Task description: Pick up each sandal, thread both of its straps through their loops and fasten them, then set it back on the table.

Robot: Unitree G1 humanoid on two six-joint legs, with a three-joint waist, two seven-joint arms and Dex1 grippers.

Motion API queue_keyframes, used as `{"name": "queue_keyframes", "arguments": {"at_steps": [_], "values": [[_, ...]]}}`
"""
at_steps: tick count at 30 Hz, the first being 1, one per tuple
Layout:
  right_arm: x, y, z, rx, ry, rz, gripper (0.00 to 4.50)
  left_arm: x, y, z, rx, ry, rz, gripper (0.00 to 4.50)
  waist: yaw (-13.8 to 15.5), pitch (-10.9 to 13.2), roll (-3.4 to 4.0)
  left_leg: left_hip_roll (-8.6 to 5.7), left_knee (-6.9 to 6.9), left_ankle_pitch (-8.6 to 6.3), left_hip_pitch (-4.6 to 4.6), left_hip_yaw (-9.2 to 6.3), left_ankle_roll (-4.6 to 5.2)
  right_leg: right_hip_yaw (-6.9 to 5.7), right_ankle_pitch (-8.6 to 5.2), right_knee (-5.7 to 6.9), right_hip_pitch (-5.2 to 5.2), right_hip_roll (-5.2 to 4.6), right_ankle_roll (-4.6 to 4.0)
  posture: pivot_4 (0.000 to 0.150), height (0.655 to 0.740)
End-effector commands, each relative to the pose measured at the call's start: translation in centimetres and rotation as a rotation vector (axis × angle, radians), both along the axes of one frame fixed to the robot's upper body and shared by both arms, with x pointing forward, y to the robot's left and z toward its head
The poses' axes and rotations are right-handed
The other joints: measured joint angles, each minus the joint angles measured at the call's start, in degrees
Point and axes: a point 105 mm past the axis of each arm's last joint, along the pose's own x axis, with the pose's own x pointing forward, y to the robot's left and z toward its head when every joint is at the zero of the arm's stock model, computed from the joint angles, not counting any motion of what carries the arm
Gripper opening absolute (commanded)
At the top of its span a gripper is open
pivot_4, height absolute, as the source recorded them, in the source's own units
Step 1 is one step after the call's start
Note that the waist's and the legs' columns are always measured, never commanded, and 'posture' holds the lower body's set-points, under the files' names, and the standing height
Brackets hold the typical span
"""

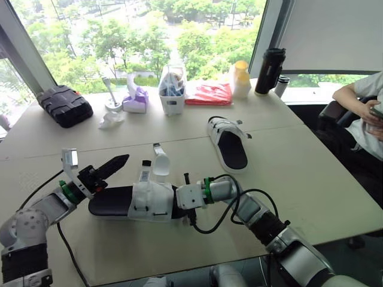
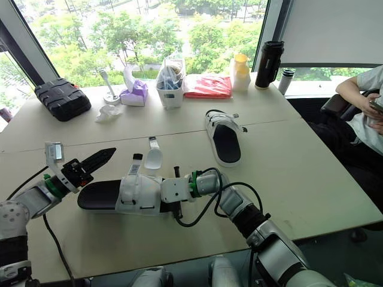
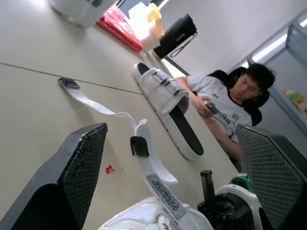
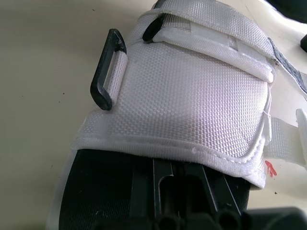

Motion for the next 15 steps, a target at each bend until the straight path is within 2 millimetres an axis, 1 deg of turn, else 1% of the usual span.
{"name": "queue_keyframes", "arguments": {"at_steps": [1,3,8,11,12,13,14,15], "values": [[-0.4,-0.9,-3.3,-0.121,0.070,-0.015,0.00,0.2,-2.1,1.2,0.098,-0.098,-0.141,4.46,0.01,0.00,0.00,0.00,0.00,0.02,0.00,0.00,-0.03,0.00,0.00,0.00,0.00,0.00,0.00,0.150,0.7400],[-0.3,-0.9,-3.3,-0.121,0.068,-0.014,0.00,0.7,-3.0,1.1,0.169,-0.139,-0.205,4.46,0.01,0.00,-0.04,-0.02,-0.02,0.07,-0.01,-0.02,-0.12,-0.01,0.00,0.00,0.00,0.04,-0.01,0.150,0.7400],[-0.3,-0.9,-3.3,-0.120,0.066,-0.019,0.00,2.4,-4.0,-0.7,0.389,-0.203,-0.259,4.46,-0.15,0.01,-0.02,0.00,-0.14,0.10,0.02,0.02,-0.17,0.03,0.13,0.00,-0.06,0.05,-0.20,0.150,0.7400],[-0.4,-1.1,-3.3,-0.119,0.068,-0.024,0.00,3.3,-4.2,-0.8,0.454,-0.250,-0.271,3.60,-0.04,0.02,-0.05,0.03,-0.13,0.10,-0.03,-0.01,-0.17,0.01,0.17,0.00,-0.09,0.09,-0.17,0.150,0.7400],[-0.4,-1.1,-3.3,-0.118,0.068,-0.025,0.00,3.5,-4.2,-0.8,0.463,-0.259,-0.274,3.19,-0.05,0.02,-0.05,0.03,-0.13,0.10,-0.04,-0.01,-0.17,0.01,0.17,0.00,-0.10,0.09,-0.17,0.150,0.7400],[-0.4,-1.1,-3.3,-0.118,0.068,-0.026,0.00,3.6,-4.2,-0.8,0.470,-0.264,-0.279,2.64,-0.03,0.02,-0.05,0.03,-0.12,0.10,-0.05,-0.01,-0.17,0.01,0.17,0.00,-0.10,0.09,-0.17,0.150,0.7400],[-0.4,-1.1,-3.3,-0.118,0.068,-0.028,0.00,3.7,-4.1,-0.7,0.477,-0.268,-0.279,2.22,-0.04,0.02,-0.05,0.03,-0.12,0.10,-0.05,-0.01,-0.17,0.01,0.16,0.00,-0.10,0.09,-0.14,0.150,0.7400],[-0.4,-1.2,-3.3,-0.118,0.068,-0.030,0.00,3.7,-4.0,-0.7,0.488,-0.274,-0.285,1.68,-0.05,0.02,-0.04,0.03,-0.12,0.10,-0.05,-0.01,-0.17,0.01,0.17,0.00,-0.10,0.09,-0.11,0.150,0.7400]]}}
